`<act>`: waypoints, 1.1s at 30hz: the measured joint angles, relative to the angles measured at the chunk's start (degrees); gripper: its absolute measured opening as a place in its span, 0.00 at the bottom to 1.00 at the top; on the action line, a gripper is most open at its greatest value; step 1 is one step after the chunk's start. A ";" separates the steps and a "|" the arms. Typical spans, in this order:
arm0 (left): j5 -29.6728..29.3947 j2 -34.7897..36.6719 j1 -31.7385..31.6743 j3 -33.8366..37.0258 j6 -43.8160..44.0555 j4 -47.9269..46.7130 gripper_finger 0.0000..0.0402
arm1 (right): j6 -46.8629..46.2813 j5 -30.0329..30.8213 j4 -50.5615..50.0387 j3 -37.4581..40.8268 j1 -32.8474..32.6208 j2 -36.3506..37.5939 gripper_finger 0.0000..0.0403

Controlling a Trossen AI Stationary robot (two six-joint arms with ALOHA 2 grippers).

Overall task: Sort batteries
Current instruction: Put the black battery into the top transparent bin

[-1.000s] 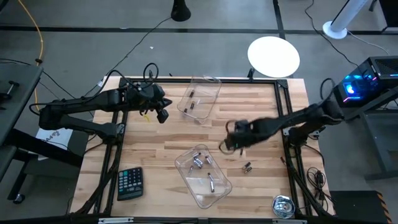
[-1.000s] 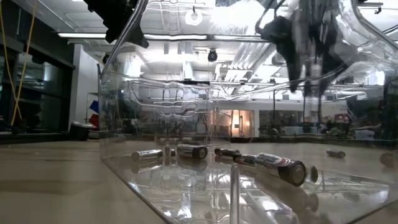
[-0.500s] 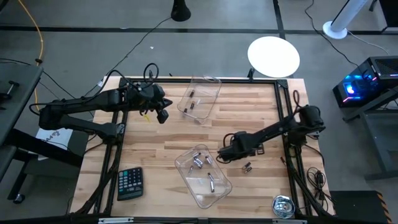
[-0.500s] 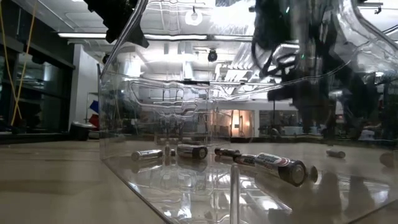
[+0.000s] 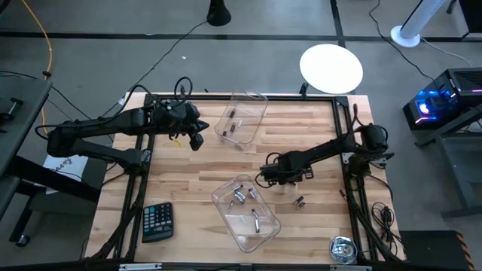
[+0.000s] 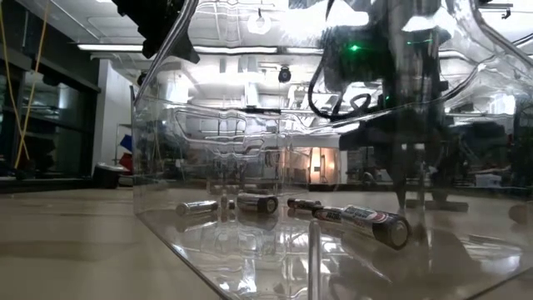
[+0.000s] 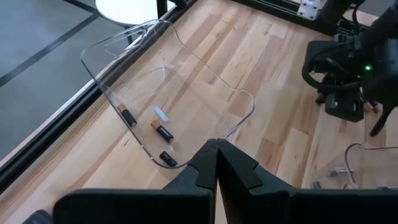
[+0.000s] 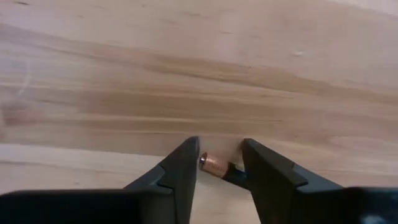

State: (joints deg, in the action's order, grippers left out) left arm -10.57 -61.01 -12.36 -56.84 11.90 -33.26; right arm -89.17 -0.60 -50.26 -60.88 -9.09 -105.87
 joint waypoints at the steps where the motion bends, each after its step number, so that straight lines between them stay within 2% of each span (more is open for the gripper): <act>1: -0.02 0.00 0.00 0.00 0.02 -0.02 0.00 | -0.35 -0.71 2.04 1.31 0.01 0.14 0.31; 4: -0.02 0.00 0.00 0.00 -0.01 -0.12 0.00 | -1.03 -1.04 4.96 3.41 -0.54 0.42 0.26; 9: -0.08 0.00 0.00 0.00 -0.02 -0.05 0.00 | 0.72 0.61 2.75 3.14 -0.98 1.18 0.25; 20: -0.70 0.00 0.00 0.00 0.00 0.07 0.00 | 12.21 8.58 -1.90 3.69 4.11 12.16 0.25; 27: -0.70 0.00 0.00 0.00 1.38 -0.11 0.00 | 19.94 6.64 -1.94 3.69 -1.07 19.30 0.25; 33: -0.71 -0.09 0.00 0.00 1.44 -0.02 0.00 | 27.10 3.22 1.73 3.73 -5.17 15.95 0.25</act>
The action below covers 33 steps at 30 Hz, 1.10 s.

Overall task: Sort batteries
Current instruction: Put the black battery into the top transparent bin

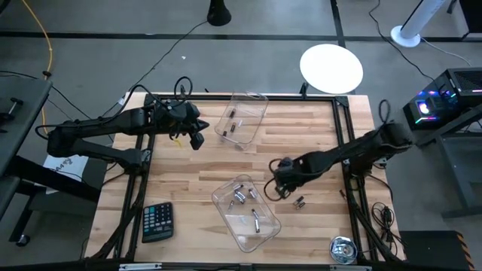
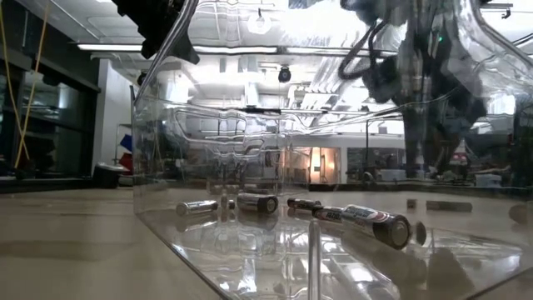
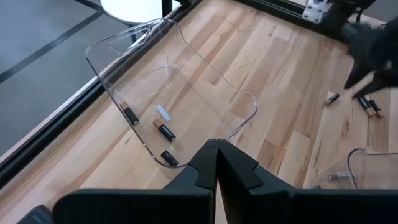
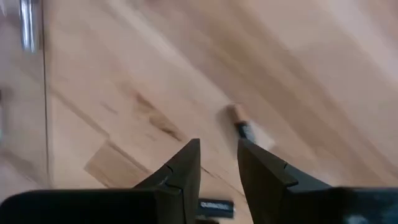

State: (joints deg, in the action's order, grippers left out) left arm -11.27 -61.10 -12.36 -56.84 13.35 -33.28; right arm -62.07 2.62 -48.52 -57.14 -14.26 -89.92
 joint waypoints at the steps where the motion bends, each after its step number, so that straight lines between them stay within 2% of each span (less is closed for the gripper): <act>1: -0.02 0.00 0.00 0.00 0.06 0.05 0.00 | 1.41 -0.73 1.28 0.02 -0.05 -1.13 0.25; 4: -0.01 0.00 0.00 0.00 0.25 0.11 0.00 | 5.10 -2.82 4.15 -0.02 0.45 -5.04 0.25; 9: 0.00 0.00 0.00 0.00 1.59 0.11 0.00 | 7.77 -3.11 0.40 0.00 1.89 -10.87 0.25; 15: -0.02 0.00 0.00 0.00 1.64 0.11 0.00 | 14.71 -3.06 -0.17 -1.73 2.23 -9.89 0.25; 18: 0.00 0.00 0.00 0.00 1.65 0.10 0.00 | 15.04 -0.85 -5.98 -3.99 2.21 -7.37 0.25; 21: -0.02 0.02 0.00 0.00 1.68 0.11 0.00 | 10.13 4.20 -16.47 -3.47 2.40 -4.37 0.25; 25: -0.02 -0.04 0.00 0.00 1.62 0.17 0.00 | 6.78 6.95 -22.98 2.77 4.99 3.43 0.25; 28: -0.02 -0.11 0.00 0.00 1.59 0.15 0.00 | 3.96 5.82 -21.16 10.63 10.57 11.02 0.25; 33: 0.00 -0.13 0.00 0.00 2.80 0.14 0.00 | -5.35 5.55 -12.00 21.53 22.11 22.07 0.25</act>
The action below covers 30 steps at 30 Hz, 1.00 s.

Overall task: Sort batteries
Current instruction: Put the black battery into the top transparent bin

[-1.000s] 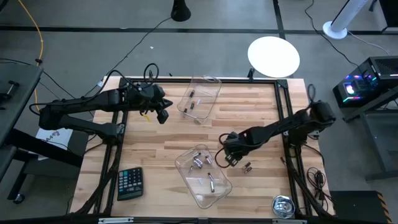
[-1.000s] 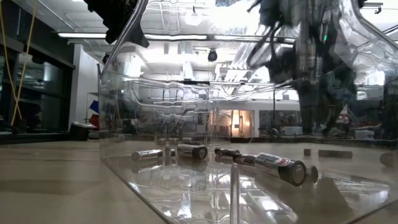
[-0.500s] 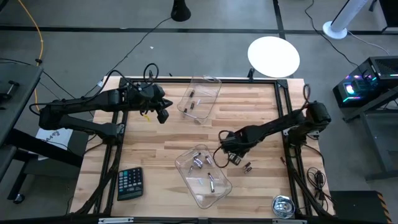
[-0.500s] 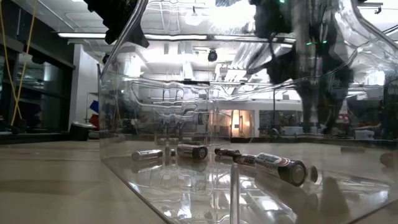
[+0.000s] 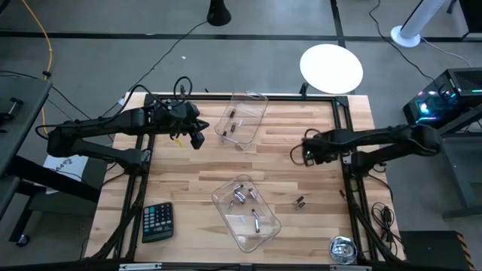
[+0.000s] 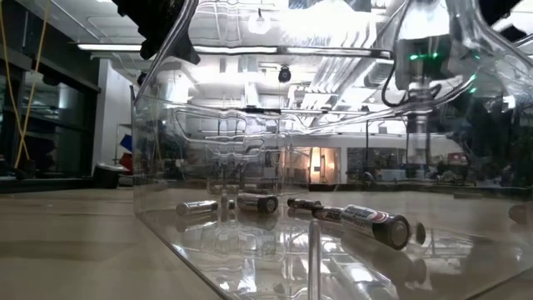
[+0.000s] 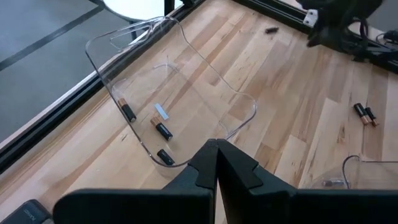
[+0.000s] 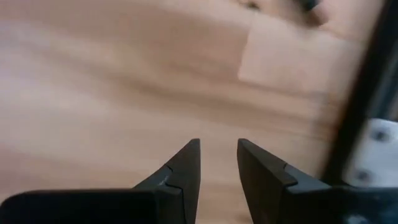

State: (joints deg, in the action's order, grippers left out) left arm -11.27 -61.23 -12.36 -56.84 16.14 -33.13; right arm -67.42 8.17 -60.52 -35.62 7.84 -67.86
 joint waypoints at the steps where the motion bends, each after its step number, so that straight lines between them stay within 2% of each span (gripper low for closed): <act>1: -0.02 0.00 0.00 0.00 0.28 0.01 0.00 | -1.08 0.09 2.35 1.47 1.60 1.62 0.25; 4: -0.02 0.00 0.00 0.00 0.33 0.00 0.00 | -2.74 0.21 8.94 4.76 4.31 4.89 0.25; 7: -0.02 0.00 0.00 0.00 0.82 0.01 0.00 | -3.22 -5.56 15.50 6.29 3.99 6.05 0.25; 10: -0.02 0.00 0.00 0.00 1.46 -0.01 0.00 | -3.80 -12.53 20.48 6.45 -0.10 5.99 0.25; 13: -0.02 -0.04 0.00 0.00 1.35 -0.03 0.00 | -9.92 -14.28 24.95 6.45 -7.90 5.90 0.25; 16: -0.02 -0.04 0.00 0.00 1.33 -0.03 0.00 | -18.13 -13.27 29.71 6.45 -17.44 5.92 0.25; 20: -0.02 -0.04 0.00 0.00 1.03 -0.02 0.00 | -31.22 -7.55 33.42 6.45 -29.66 5.90 0.25; 23: -0.03 -0.04 0.00 0.00 -0.23 -0.01 0.00 | -36.95 -2.14 35.49 6.45 -36.36 5.08 0.25; 27: -0.02 -0.04 0.00 0.00 -1.29 -0.01 0.00 | -34.86 2.89 43.16 6.45 -39.79 3.34 0.25; 30: -0.02 -0.04 0.00 0.00 -1.31 -0.01 0.00 | -26.20 -1.52 41.72 3.85 -38.24 1.82 0.25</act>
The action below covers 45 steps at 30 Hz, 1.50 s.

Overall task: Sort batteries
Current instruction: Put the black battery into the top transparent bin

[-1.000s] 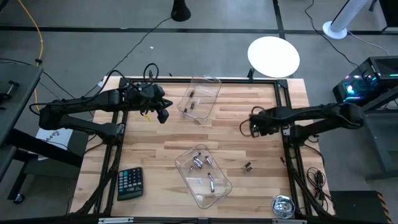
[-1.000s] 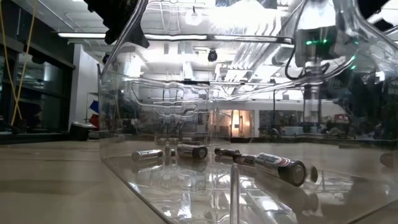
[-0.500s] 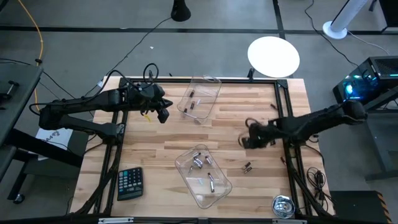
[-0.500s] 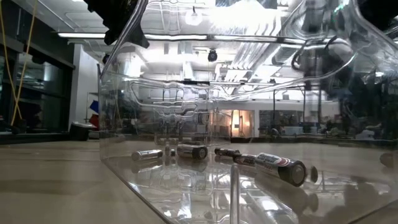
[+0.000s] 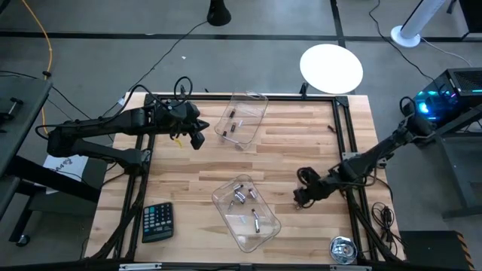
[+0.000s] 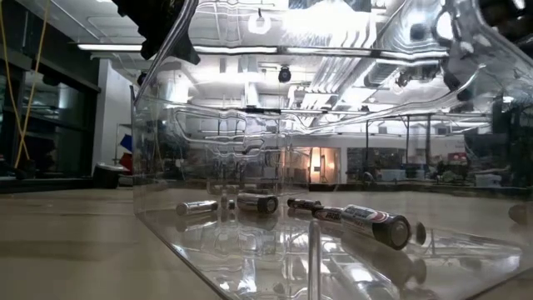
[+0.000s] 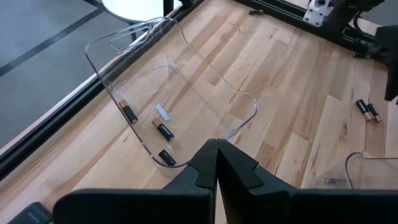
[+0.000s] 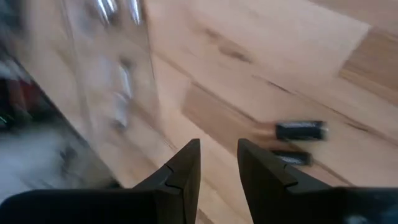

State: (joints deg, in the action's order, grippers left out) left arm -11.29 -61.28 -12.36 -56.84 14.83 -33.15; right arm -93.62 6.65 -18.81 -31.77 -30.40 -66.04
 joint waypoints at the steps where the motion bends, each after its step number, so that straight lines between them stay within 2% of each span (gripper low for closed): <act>1: 0.00 0.00 0.00 0.00 0.00 -0.02 0.00 | 3.75 -2.57 -3.32 -1.58 0.88 -0.65 0.25; 3: 0.00 0.00 0.00 0.00 0.00 0.00 0.00 | 12.28 -6.07 -12.22 -5.30 2.74 -2.68 0.24; 6: 0.00 0.00 0.00 0.00 0.00 -0.02 0.00 | 26.18 -6.73 -22.21 -10.65 4.90 -6.58 0.24; 12: 0.00 0.00 0.00 0.00 0.07 -0.09 0.00 | 53.30 -7.29 -26.36 -18.93 4.97 -17.26 0.24; 18: 0.00 0.00 0.00 0.00 1.15 -0.17 0.00 | 68.68 -8.66 -28.27 -22.33 2.89 -27.46 0.24; 28: 0.00 -0.02 0.00 0.00 1.62 -0.24 0.00 | 77.35 -6.59 -27.03 -22.29 3.40 -32.47 0.24; 34: 0.00 -0.02 0.00 0.00 1.64 -0.57 0.00 | 75.51 -8.25 -24.37 -19.74 4.62 -32.22 0.24; 36: 0.00 -0.02 0.00 0.00 1.62 -0.74 0.00 | 73.12 -8.20 -24.41 -19.87 5.42 -32.24 0.21; 38: 0.00 -0.02 0.00 0.00 1.62 -0.76 0.00 | 71.58 -7.70 -25.91 -21.29 7.01 -31.67 0.13; 41: 0.00 -0.02 0.01 0.00 1.60 -1.03 0.00 | 72.54 0.78 -29.29 -25.14 11.13 -29.60 0.04; 43: 0.01 -0.02 0.01 0.00 1.59 -1.29 0.00 | 72.78 7.72 -30.89 -29.13 14.61 -27.28 0.07; 45: 0.00 -0.02 0.00 0.00 1.57 -1.40 0.00 | 73.71 11.92 -31.11 -32.54 18.78 -25.67 0.10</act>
State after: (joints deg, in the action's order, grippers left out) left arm -11.29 -61.30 -12.36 -56.84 16.40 -34.54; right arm -19.91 18.57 -49.92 -64.31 -11.62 -91.71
